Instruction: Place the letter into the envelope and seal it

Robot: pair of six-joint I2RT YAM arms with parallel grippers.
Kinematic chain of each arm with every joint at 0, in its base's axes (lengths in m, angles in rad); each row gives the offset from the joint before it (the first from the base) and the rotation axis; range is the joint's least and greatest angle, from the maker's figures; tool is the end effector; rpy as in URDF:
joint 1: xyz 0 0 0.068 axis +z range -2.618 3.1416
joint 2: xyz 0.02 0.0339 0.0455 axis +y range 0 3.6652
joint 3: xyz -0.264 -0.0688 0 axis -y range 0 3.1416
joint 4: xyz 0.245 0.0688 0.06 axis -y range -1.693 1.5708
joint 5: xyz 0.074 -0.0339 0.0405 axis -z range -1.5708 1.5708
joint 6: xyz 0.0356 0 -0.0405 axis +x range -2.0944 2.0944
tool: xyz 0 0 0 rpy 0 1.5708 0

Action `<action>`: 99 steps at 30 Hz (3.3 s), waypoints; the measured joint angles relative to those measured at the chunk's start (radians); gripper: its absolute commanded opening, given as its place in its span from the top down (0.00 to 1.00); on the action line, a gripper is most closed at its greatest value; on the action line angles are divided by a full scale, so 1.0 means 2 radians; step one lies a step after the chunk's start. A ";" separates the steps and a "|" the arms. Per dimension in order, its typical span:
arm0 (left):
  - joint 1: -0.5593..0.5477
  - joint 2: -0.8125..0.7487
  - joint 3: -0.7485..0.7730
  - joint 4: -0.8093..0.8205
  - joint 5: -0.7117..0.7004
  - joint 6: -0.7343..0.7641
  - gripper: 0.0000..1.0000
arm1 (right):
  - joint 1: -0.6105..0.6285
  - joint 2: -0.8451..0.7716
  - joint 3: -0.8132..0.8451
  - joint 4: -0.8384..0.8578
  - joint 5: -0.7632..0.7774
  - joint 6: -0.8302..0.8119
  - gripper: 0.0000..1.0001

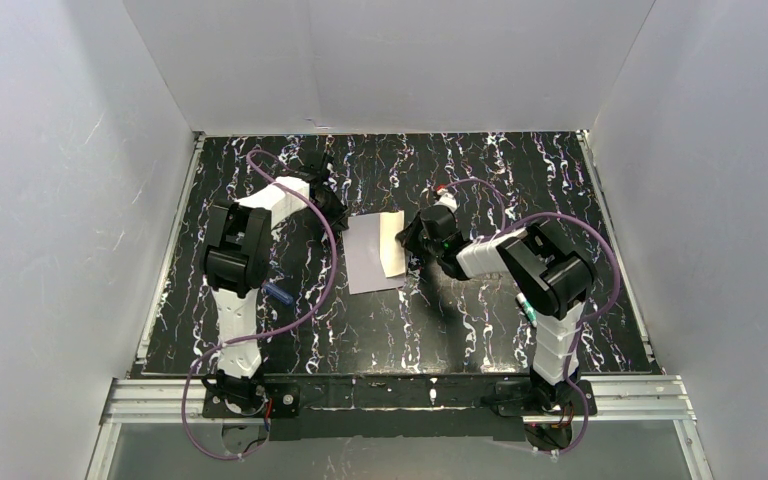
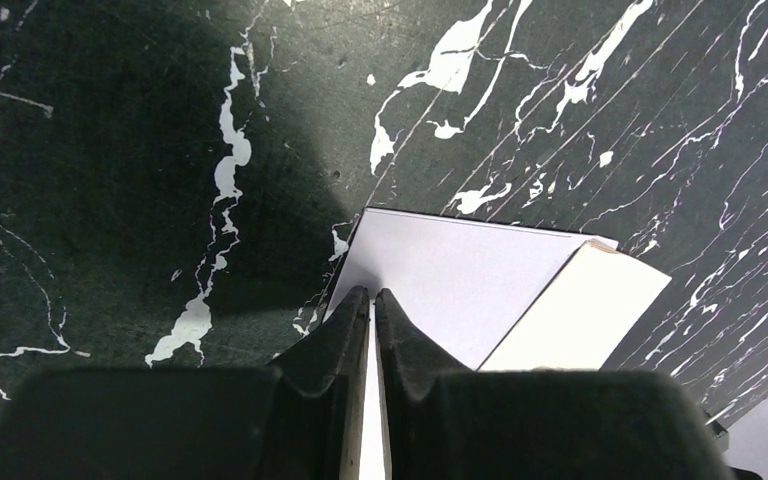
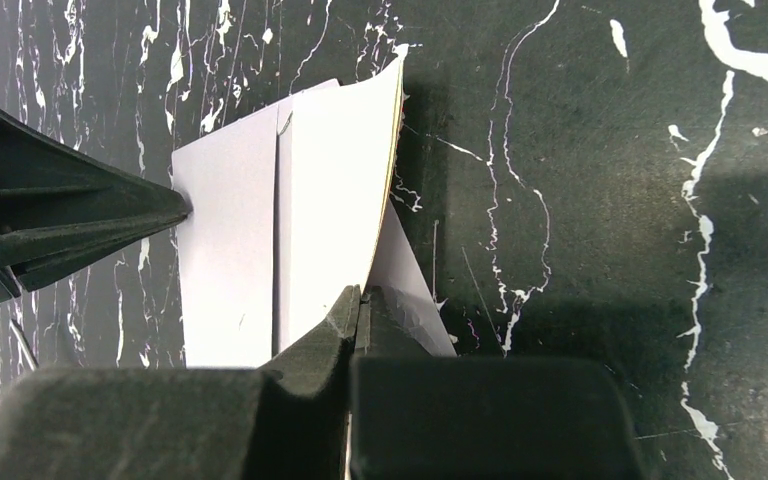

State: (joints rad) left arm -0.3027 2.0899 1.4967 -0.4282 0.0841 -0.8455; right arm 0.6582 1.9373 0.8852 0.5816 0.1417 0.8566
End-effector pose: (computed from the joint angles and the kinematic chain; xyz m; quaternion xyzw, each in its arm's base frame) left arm 0.4237 -0.1355 0.1621 -0.2468 0.9295 -0.1812 0.2056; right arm 0.3081 0.2319 0.1274 0.1210 0.8425 0.3144 0.4204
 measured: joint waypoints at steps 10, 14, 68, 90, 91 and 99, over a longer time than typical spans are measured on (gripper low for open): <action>0.004 -0.006 -0.018 0.028 0.028 -0.021 0.63 | 0.008 0.005 -0.008 0.026 0.001 -0.008 0.99; 0.006 -0.022 -0.041 0.064 0.056 -0.015 0.45 | 0.009 0.012 -0.008 0.041 0.001 -0.006 0.99; -0.008 -0.082 -0.156 0.043 0.097 -0.156 0.91 | -0.019 -0.017 0.015 -0.089 -0.062 0.007 0.99; -0.006 -0.077 -0.161 0.139 0.039 -0.154 0.87 | -0.019 -0.007 0.014 -0.065 -0.111 -0.019 0.99; -0.006 -0.077 -0.160 0.139 0.039 -0.150 0.86 | -0.019 -0.007 0.015 -0.067 -0.108 -0.022 0.99; -0.010 -0.077 -0.147 0.140 0.040 -0.077 0.68 | -0.008 -0.018 0.011 -0.078 -0.063 -0.041 0.99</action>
State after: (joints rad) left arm -0.3237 1.9354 1.2018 -0.1486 0.1650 -1.0004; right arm 0.6426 1.9011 0.9081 0.4259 0.0162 0.7742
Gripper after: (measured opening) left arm 0.276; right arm 0.026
